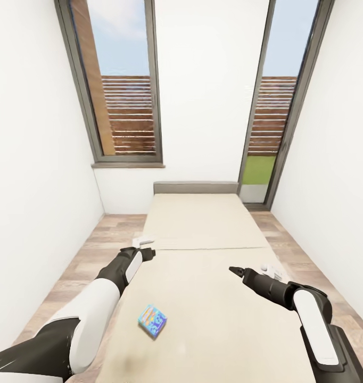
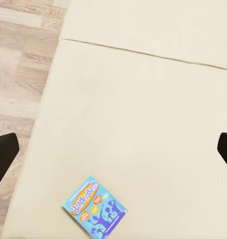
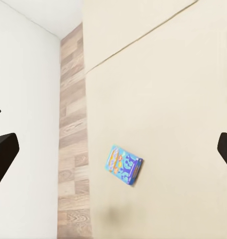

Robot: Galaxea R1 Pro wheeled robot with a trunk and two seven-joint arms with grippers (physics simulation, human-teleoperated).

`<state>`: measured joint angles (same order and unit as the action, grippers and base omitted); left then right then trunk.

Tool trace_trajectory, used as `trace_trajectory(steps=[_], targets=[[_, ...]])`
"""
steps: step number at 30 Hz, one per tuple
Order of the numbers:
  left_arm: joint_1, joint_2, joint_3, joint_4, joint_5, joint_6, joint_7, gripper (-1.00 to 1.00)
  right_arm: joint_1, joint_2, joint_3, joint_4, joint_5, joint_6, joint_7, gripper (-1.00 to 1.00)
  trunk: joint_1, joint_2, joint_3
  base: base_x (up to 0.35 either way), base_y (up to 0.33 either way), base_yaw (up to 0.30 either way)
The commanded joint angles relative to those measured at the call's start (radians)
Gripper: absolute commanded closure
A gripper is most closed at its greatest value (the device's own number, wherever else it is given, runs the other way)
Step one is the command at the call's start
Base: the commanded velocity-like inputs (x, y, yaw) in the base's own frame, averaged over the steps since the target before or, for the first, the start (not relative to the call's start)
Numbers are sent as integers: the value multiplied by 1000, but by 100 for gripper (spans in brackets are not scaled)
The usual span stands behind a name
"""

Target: Put all the toys in the child's room - the three board games (two on the bed and one on the table), the two jigsaw puzzles on the table, and the tennis ball on the table - inside the toy box on the table in the child's room.

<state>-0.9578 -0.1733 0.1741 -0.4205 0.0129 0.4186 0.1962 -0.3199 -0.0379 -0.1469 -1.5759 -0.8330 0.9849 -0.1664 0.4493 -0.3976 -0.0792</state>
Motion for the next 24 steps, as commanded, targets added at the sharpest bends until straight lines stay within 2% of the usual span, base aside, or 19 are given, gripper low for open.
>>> trace_trajectory(steps=[1, 6, 15, 24], targets=[[-1, -1, 4, -1, 2, 4, 3, -100, -1, 0, 0, -1, -11, 3, -10, -100, 1, -2, -2, 0, -90, 285], [-1, -1, 4, -1, 2, 5, 3, -100, -1, 0, 0, -1, -11, 3, -10, -100, 1, -2, -2, 1, -35, 168], [-1, -1, 4, -1, 2, 5, 2, -100, -1, 0, 0, -1, -11, 3, -9, -100, 1, -2, -2, 111, -5, 22], [-1, -1, 5, -1, 2, 6, 0, -100, 0, 0, 0, -1, -11, 3, -9, -100, 1, -2, -2, 63, 0, -137]])
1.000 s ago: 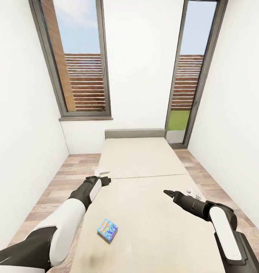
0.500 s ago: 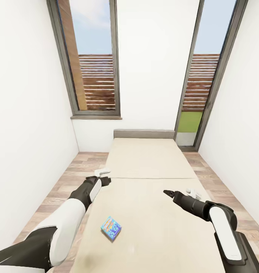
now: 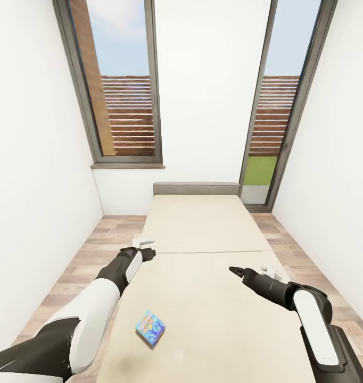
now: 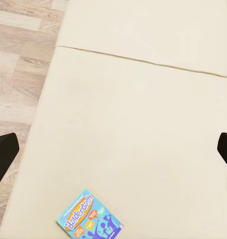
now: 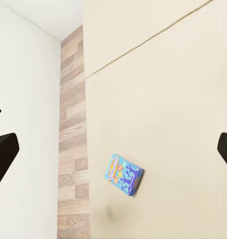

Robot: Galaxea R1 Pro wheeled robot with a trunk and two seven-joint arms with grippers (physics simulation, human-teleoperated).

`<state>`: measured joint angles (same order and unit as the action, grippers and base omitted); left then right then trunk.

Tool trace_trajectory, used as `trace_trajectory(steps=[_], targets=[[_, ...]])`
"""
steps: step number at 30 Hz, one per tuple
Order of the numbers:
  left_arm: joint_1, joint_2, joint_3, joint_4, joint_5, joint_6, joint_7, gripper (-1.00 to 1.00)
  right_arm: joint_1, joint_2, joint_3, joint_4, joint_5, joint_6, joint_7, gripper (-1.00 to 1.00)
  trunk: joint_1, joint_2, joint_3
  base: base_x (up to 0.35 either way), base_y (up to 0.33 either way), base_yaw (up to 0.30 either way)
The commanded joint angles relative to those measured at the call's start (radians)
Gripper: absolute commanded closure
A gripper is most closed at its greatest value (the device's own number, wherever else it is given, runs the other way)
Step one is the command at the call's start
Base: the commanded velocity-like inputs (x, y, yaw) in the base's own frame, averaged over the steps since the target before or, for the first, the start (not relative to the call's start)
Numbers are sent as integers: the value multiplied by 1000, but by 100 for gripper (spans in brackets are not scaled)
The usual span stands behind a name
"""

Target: Put all the toys in the child's room - the three board games (two on the bed and one on the table), the two jigsaw puzzles on the table, and the tennis ball on the table - inside the toy box on the table in the child's room.

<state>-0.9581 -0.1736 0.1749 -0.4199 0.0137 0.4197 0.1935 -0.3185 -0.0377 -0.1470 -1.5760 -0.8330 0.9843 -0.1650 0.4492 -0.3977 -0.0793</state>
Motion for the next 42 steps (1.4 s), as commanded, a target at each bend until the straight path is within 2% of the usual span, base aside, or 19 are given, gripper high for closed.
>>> trace_trajectory(steps=[1, 26, 42], targets=[[-1, -1, 4, -2, 2, 5, 3, -100, -1, 0, 0, -1, -11, 4, -10, -100, 1, -2, -2, 68, 0, -49], [-1, -1, 5, -2, 2, 5, 1, -100, -1, 0, -1, -2, -11, 4, -7, -100, 1, -2, -3, 71, 0, -5], [-1, -1, 5, -2, 1, 4, 0, -100, -1, -1, -1, -2, -11, 5, -6, -100, 1, -2, -19, 3, 0, 0]])
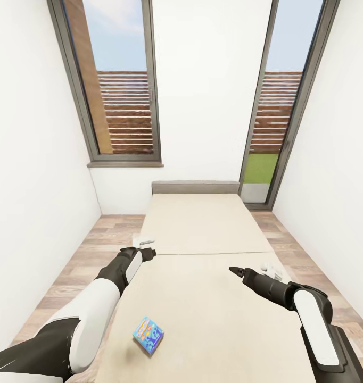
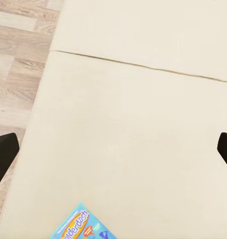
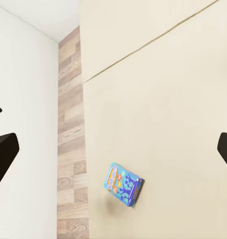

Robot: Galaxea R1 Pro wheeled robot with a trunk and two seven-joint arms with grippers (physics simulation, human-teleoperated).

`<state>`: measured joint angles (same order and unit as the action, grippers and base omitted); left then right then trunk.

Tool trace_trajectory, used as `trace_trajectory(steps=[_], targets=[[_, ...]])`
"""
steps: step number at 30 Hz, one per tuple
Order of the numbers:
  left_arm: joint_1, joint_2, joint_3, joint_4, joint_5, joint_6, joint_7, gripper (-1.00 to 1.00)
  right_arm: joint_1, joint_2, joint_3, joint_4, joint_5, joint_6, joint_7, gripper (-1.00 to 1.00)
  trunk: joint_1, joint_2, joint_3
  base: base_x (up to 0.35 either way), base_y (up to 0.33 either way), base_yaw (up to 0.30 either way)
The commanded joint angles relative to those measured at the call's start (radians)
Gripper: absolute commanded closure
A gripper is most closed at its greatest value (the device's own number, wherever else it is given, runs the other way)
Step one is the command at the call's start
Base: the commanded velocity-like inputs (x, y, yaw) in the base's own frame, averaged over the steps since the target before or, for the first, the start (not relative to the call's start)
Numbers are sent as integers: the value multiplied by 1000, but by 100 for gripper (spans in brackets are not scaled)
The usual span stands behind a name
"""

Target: Put all the toys in the child's room - the three board games (two on the bed and one on the table), the two jigsaw puzzles on the table, and the tennis ball on the table - inside the toy box on the table in the child's room.

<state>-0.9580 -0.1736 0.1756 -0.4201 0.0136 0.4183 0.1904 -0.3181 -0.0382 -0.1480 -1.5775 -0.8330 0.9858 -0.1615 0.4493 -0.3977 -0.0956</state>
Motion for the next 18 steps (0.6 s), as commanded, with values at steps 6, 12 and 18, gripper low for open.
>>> trace_trajectory(steps=[6, 12, 18], targets=[[-1, -1, 4, -3, 2, 4, -1, -100, -1, 0, -1, 0, -11, 4, -10, -100, 1, -2, -3, 0, 0, 0], [-1, -1, 3, -3, 2, 4, 0, -100, -1, 0, -1, 0, -11, 4, -10, -100, 1, -2, -3, 0, 0, 0], [-1, -1, 3, -3, 2, 4, 1, -100, -1, 0, 0, -1, -11, 4, -9, -100, 1, -2, -3, 0, 0, 0]])
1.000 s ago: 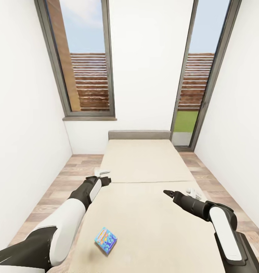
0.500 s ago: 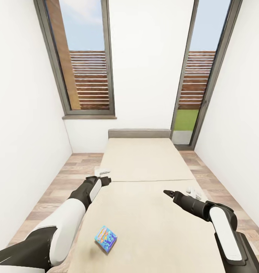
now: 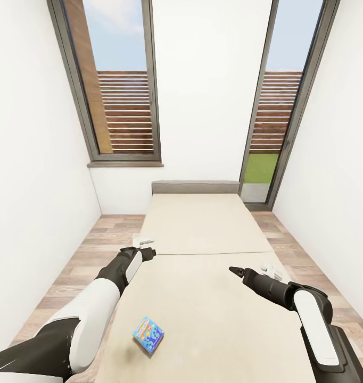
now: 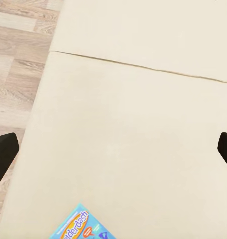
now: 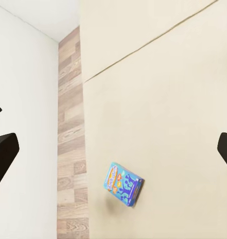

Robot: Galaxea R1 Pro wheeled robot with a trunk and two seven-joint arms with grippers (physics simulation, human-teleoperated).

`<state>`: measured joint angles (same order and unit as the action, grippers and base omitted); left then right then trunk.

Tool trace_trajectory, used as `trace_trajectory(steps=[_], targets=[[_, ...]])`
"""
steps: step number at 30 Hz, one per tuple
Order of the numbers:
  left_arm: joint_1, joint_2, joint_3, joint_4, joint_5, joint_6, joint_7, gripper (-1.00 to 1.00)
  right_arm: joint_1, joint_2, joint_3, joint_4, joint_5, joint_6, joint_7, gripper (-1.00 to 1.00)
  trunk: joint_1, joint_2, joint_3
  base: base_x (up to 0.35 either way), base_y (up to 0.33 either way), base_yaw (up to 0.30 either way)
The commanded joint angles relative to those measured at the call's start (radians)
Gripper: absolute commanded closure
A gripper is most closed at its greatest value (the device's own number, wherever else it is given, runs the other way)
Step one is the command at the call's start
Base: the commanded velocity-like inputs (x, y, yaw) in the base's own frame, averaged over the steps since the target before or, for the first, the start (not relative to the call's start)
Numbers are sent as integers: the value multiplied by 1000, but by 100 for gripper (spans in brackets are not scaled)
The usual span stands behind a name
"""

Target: Put all the toys in the child's room - the three board games (two on the bed and one on the table), the two jigsaw puzzles on the table, and the tennis ball on the table - inside the toy box on the table in the child's room.

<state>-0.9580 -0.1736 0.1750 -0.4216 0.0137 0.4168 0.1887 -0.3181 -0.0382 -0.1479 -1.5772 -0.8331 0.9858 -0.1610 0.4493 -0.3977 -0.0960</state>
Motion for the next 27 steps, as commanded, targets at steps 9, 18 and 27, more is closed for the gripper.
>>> trace_trajectory(steps=[9, 18, 27], targets=[[-1, -1, 4, -2, 2, 5, 2, -100, -1, 0, -1, 0, -12, 7, -9, -100, 1, -2, -2, 0, 0, 0], [-1, -1, 3, -2, 1, -17, 3, -100, -2, 0, -1, 0, -12, 12, -10, -100, 1, -2, -12, 0, 0, 0], [0, -1, 3, -2, 0, -24, 3, -100, -3, 0, -1, 0, -12, 11, -10, -100, 1, -2, -27, 0, 0, 0]])
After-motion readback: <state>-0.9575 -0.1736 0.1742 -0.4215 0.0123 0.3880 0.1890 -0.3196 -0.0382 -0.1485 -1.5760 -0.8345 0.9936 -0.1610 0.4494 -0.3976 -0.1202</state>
